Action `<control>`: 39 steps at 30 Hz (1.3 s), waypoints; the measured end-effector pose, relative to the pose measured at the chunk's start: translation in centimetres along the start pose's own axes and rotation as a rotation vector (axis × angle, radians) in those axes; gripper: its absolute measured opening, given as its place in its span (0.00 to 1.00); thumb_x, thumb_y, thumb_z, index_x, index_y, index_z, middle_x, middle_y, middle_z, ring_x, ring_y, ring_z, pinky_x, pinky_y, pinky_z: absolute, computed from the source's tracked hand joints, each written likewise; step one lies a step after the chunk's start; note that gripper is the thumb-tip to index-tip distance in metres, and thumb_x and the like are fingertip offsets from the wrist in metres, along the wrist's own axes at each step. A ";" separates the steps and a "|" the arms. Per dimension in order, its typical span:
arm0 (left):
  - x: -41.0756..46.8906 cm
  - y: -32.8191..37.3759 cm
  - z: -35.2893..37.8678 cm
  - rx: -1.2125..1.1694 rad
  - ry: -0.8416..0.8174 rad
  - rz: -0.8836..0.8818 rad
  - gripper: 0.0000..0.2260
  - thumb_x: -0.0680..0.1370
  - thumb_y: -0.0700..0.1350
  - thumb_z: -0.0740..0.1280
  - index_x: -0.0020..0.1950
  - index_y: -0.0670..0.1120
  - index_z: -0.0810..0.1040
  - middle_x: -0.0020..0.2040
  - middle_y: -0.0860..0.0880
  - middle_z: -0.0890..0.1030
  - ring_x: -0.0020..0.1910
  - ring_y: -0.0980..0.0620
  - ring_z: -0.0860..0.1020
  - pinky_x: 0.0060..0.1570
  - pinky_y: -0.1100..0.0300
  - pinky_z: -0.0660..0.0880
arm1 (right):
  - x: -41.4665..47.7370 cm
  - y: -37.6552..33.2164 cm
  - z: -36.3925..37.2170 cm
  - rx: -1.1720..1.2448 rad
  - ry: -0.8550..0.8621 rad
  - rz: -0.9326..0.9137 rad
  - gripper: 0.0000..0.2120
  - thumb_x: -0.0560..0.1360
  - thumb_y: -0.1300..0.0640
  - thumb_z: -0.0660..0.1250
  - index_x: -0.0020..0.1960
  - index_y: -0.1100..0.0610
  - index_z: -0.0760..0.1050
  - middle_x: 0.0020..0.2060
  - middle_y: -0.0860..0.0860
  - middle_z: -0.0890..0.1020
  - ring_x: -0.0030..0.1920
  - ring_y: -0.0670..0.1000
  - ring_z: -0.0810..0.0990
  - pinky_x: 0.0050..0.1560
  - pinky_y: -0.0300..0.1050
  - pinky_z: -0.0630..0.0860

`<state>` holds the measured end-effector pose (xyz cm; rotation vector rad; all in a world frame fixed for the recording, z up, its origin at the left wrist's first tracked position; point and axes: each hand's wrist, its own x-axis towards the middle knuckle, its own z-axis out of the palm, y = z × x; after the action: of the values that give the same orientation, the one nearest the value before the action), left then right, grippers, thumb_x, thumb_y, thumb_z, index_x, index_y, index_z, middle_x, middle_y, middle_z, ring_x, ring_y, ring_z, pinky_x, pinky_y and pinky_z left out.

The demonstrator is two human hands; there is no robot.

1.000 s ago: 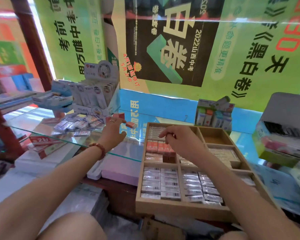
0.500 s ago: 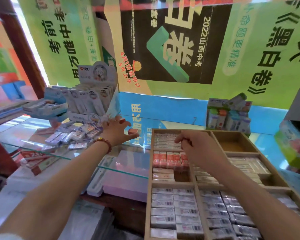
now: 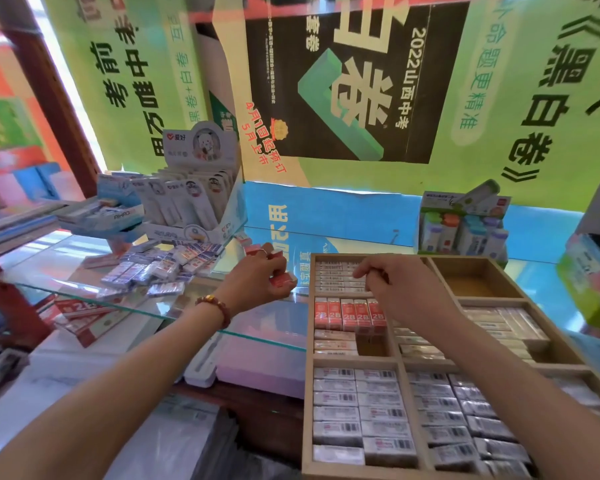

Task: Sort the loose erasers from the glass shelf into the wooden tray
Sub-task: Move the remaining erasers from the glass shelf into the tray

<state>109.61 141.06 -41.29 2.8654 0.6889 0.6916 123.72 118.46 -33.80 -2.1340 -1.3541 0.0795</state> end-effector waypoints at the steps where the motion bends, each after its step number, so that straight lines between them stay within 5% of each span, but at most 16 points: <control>1: -0.1 0.3 0.1 -0.044 -0.005 -0.010 0.12 0.74 0.52 0.67 0.41 0.45 0.71 0.45 0.48 0.69 0.38 0.48 0.70 0.38 0.58 0.70 | 0.0 0.0 -0.1 0.017 0.022 -0.006 0.12 0.78 0.58 0.58 0.49 0.47 0.79 0.39 0.40 0.76 0.36 0.40 0.75 0.37 0.37 0.72; 6: -0.1 1.4 0.2 -0.112 0.099 0.028 0.12 0.74 0.49 0.68 0.40 0.49 0.66 0.44 0.51 0.67 0.41 0.52 0.67 0.39 0.60 0.66 | -0.1 0.5 -0.5 0.116 0.063 0.011 0.13 0.78 0.59 0.58 0.45 0.45 0.78 0.36 0.40 0.79 0.35 0.48 0.80 0.40 0.48 0.80; 11: 0.1 2.5 -0.1 -0.227 0.264 0.053 0.12 0.72 0.49 0.66 0.38 0.48 0.64 0.39 0.49 0.67 0.41 0.52 0.63 0.37 0.64 0.62 | -0.2 0.9 -0.6 0.128 0.076 0.018 0.13 0.78 0.60 0.59 0.45 0.47 0.78 0.38 0.43 0.81 0.35 0.47 0.80 0.38 0.40 0.76; 14: 0.6 3.4 -1.1 -0.425 0.441 -0.070 0.13 0.71 0.47 0.66 0.35 0.46 0.62 0.34 0.48 0.65 0.36 0.50 0.64 0.35 0.58 0.65 | -0.2 1.1 -1.0 0.150 0.084 0.032 0.13 0.79 0.61 0.59 0.45 0.48 0.78 0.39 0.45 0.82 0.39 0.48 0.80 0.43 0.43 0.78; 17: 1.5 5.8 -3.2 -0.742 0.551 -0.309 0.16 0.71 0.49 0.66 0.33 0.47 0.60 0.32 0.47 0.62 0.32 0.50 0.62 0.30 0.55 0.64 | -0.1 0.6 -1.5 0.303 0.076 0.061 0.12 0.79 0.61 0.59 0.46 0.48 0.78 0.39 0.46 0.82 0.36 0.47 0.77 0.37 0.39 0.73; 20: 2.0 9.4 -5.4 -1.001 0.417 -0.473 0.17 0.74 0.50 0.68 0.34 0.49 0.61 0.35 0.47 0.64 0.31 0.50 0.63 0.24 0.63 0.62 | -0.3 -0.8 -1.6 0.596 -0.021 0.124 0.10 0.81 0.56 0.58 0.57 0.53 0.76 0.40 0.48 0.81 0.33 0.47 0.75 0.34 0.40 0.73; 25: 0.9 14.7 -6.8 -0.947 0.378 -0.206 0.13 0.68 0.48 0.70 0.35 0.47 0.65 0.33 0.49 0.64 0.32 0.53 0.64 0.33 0.56 0.70 | -0.8 -3.9 -1.8 1.014 -0.242 0.281 0.17 0.80 0.43 0.56 0.55 0.54 0.75 0.39 0.49 0.81 0.32 0.48 0.75 0.34 0.41 0.71; 31: -1.6 16.6 -7.0 -0.982 0.322 -0.186 0.15 0.63 0.43 0.69 0.35 0.48 0.61 0.30 0.49 0.62 0.29 0.54 0.60 0.30 0.59 0.61 | -1.5 -4.4 -2.0 1.025 -0.229 0.199 0.12 0.81 0.49 0.58 0.47 0.56 0.74 0.39 0.50 0.79 0.36 0.46 0.76 0.38 0.41 0.72; 35: -2.5 16.3 -8.1 -1.095 0.113 -0.292 0.14 0.72 0.38 0.70 0.38 0.49 0.64 0.35 0.51 0.65 0.27 0.58 0.63 0.24 0.65 0.64 | -1.4 -4.1 -2.9 1.062 -0.110 0.235 0.11 0.81 0.50 0.58 0.48 0.56 0.73 0.42 0.51 0.79 0.37 0.47 0.78 0.37 0.39 0.76; 39: -2.8 17.2 -8.4 -1.317 -0.071 -0.407 0.10 0.81 0.43 0.59 0.40 0.50 0.67 0.36 0.53 0.66 0.25 0.60 0.65 0.22 0.67 0.62 | -1.3 -2.8 -4.2 1.160 0.015 0.270 0.11 0.79 0.52 0.63 0.53 0.60 0.73 0.43 0.54 0.80 0.35 0.48 0.81 0.39 0.40 0.81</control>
<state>110.47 124.48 -31.26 1.4856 0.4782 0.6144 122.31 116.32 -29.26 -1.2675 -0.6751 0.7523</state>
